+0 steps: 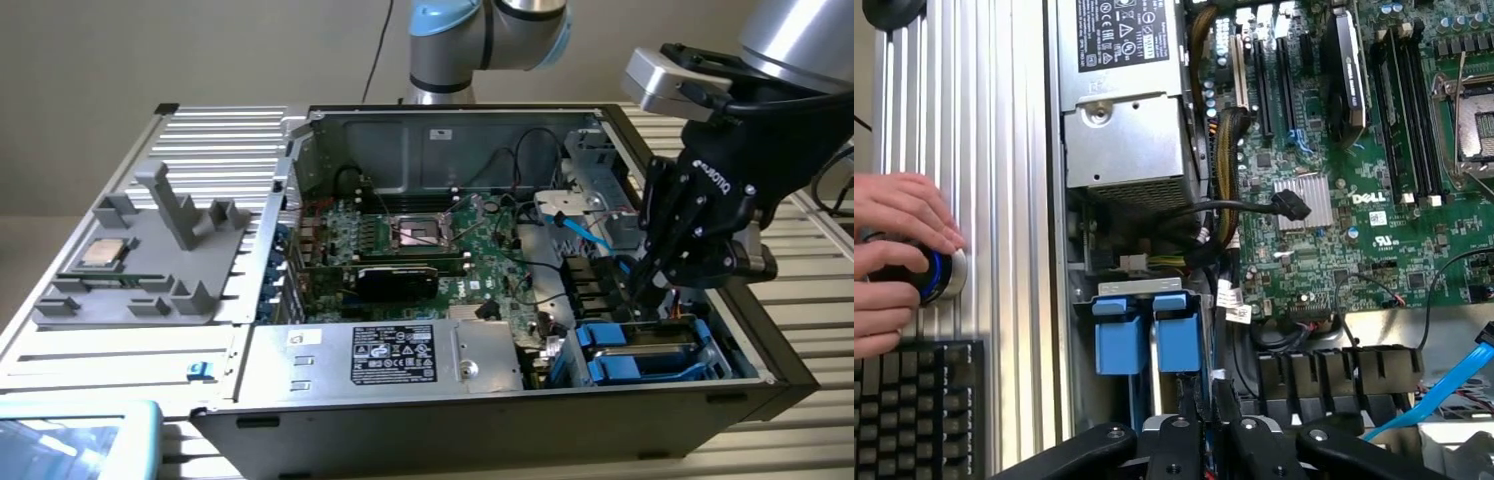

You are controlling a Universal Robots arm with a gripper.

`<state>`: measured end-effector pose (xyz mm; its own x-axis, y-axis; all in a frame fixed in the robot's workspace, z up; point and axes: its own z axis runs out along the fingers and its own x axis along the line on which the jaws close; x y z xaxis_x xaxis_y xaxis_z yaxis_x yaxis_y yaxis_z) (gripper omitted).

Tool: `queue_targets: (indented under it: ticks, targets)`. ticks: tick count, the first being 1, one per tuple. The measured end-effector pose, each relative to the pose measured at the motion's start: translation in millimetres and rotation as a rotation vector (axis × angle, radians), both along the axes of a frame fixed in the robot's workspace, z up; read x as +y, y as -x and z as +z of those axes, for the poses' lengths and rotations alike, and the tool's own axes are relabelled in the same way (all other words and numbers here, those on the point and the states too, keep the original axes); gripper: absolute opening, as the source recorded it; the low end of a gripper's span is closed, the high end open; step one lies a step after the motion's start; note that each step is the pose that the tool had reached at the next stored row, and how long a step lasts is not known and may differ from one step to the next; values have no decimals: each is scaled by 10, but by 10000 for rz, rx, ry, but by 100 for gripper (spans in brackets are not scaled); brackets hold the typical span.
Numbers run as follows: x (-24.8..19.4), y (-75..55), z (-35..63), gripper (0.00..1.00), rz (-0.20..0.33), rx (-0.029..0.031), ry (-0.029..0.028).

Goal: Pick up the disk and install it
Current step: 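Insert the second disk wire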

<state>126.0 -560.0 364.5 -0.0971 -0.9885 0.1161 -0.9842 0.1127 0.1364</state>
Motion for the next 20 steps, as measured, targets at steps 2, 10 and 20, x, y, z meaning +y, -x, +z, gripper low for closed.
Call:
queue_targets:
  ticks: [2, 10, 20]
  targets:
    - [-15, 0, -15, 16, 0, 0, -3]
    - [-35, 0, -99, 16, 0, -40, -21]
    - [-97, 1, -104, 16, 15, -161, -258]
